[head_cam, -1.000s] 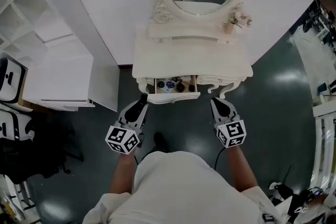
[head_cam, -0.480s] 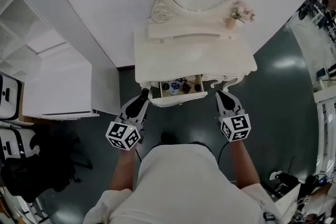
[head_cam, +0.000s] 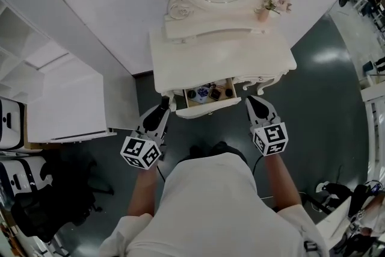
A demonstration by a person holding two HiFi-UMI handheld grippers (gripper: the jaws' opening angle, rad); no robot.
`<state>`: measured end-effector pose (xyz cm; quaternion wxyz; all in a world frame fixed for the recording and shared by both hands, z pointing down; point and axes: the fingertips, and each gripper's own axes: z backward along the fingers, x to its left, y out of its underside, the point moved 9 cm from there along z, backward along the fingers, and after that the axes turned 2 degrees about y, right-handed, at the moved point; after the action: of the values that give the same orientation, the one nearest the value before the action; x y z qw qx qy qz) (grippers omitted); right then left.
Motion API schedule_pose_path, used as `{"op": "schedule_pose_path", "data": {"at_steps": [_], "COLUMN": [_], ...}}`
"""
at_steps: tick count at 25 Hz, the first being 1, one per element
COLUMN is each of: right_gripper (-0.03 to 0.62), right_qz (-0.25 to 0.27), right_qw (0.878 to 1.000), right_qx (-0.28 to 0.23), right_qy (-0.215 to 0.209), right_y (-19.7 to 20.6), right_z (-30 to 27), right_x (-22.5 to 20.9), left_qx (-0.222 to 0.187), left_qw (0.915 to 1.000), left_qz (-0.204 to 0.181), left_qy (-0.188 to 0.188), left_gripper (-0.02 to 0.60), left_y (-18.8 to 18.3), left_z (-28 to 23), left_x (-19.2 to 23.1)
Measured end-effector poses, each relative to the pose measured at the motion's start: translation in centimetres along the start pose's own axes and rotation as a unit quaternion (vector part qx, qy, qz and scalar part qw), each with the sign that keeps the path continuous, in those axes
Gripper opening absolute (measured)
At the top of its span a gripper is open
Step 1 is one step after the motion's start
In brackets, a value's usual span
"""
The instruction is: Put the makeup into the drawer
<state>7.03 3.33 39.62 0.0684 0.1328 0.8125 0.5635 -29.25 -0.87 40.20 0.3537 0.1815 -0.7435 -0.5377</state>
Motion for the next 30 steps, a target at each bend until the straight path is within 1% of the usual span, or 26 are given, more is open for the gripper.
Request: {"op": "schedule_pose_path", "data": {"at_steps": [6,10,13,20,25,30], "right_gripper": [0.031,0.031,0.031,0.031,0.031,0.031], "right_qz": [-0.001,-0.006,-0.01,0.002,-0.006,-0.009], "right_qw": [1.0,1.0,1.0,0.999,0.996,0.992], "right_qx": [0.015,0.017,0.02,0.03,0.048,0.061], "right_qy": [0.006,0.007,0.0,-0.042,-0.074,-0.114], "right_y": [0.6,0.7,0.6,0.5,1.0,1.9], "right_z": [0.0,-0.7,-1.9,-5.6,-8.4,-11.2], "right_x": [-0.9,-2.7,-4.1,-6.8,-9.5,-10.9], "left_qx": [0.011,0.012,0.011,0.028,0.049,0.071], "left_qw": [0.9999,0.9998,0.9999,0.9995,0.9983,0.9961], "left_qz": [0.008,0.01,0.011,0.011,0.017,0.027], "left_qy": [0.01,0.009,0.005,-0.009,-0.026,-0.045], "left_gripper": [0.107,0.107,0.107,0.107,0.107,0.107], "left_y": [0.4,0.2,-0.1,-0.1,0.6,1.8], "left_z": [-1.7,-3.7,-5.4,-10.2,-13.4,-15.8], "left_x": [0.2,-0.1,-0.3,-0.3,-0.6,-0.7]}}
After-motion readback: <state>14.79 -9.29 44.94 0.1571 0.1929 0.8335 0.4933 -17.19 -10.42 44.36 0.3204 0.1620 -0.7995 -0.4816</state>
